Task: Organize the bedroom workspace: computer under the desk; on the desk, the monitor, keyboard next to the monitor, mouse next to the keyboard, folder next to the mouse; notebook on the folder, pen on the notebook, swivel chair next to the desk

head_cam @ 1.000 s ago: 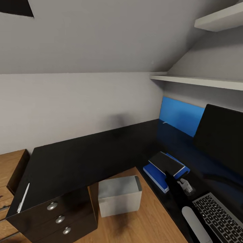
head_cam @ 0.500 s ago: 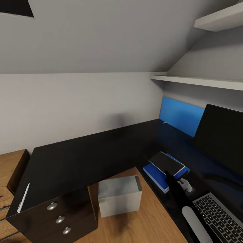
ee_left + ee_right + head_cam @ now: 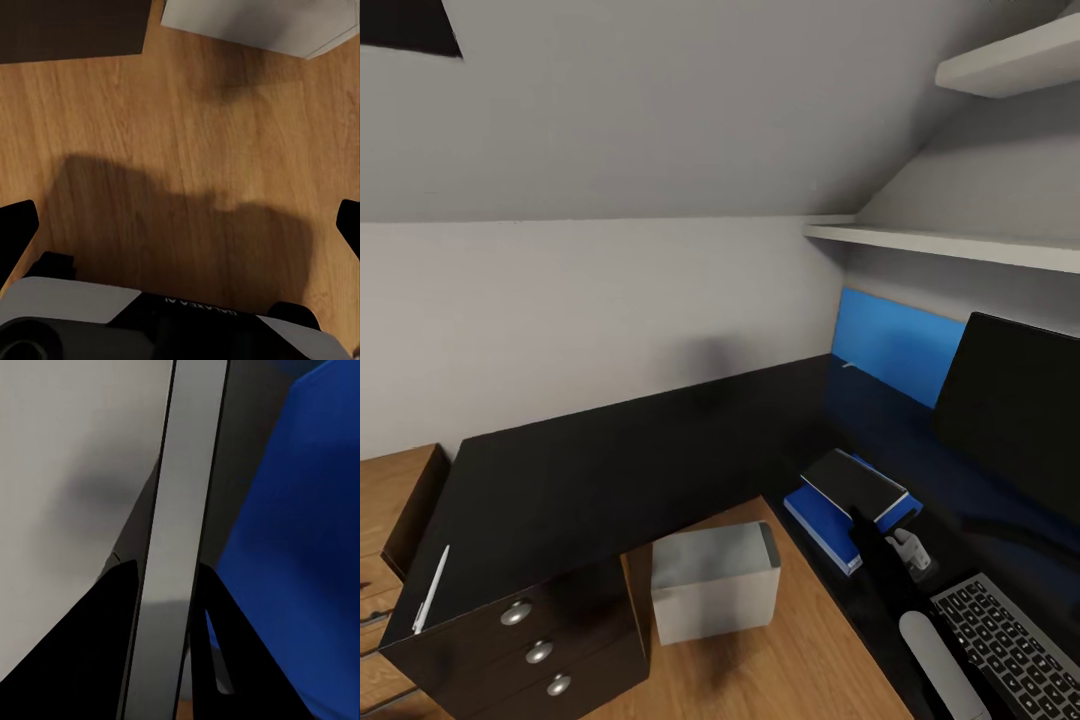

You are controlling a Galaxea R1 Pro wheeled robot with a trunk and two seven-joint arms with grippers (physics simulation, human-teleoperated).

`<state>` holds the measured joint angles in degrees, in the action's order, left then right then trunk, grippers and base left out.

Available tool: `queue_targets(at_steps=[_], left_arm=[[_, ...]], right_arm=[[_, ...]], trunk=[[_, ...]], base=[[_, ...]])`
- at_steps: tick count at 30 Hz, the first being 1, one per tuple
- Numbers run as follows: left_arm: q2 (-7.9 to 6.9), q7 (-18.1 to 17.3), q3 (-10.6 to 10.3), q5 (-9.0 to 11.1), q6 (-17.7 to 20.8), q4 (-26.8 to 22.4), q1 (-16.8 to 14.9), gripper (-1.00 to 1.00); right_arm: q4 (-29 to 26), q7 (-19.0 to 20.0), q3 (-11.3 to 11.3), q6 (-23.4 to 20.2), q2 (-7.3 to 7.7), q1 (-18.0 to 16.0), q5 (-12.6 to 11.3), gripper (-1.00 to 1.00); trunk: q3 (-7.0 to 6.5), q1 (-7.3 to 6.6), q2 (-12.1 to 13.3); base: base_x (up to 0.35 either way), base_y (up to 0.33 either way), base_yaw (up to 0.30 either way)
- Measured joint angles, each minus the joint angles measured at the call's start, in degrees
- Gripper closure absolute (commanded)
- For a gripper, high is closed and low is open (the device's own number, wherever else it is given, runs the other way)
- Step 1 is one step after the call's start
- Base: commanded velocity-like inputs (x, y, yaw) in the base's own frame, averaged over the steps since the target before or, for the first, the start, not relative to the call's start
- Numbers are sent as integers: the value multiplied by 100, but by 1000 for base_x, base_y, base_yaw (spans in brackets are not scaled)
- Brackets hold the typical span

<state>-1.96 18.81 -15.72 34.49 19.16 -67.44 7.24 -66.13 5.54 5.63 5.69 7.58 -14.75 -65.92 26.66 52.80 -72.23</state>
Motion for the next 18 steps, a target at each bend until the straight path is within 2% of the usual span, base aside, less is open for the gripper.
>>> queue_targets(at_steps=[4,10,18], left_arm=[[-2,0,4,4,1,3,-1,-100],[-1,0,2,4,4,3,0,-100],[-9,0,6,9,2,4,1,-100]], right_arm=[[0,1,4,6,0,1,-1,100],[0,1,5,5,0,2,0,100],[2,0,13,-5,-2,2,-1,100]], trunk=[[-1,-1,2],[-108,-132,241],[-108,-133,242]], base=[[0,0,0],[0,0,0],[0,0,0]])
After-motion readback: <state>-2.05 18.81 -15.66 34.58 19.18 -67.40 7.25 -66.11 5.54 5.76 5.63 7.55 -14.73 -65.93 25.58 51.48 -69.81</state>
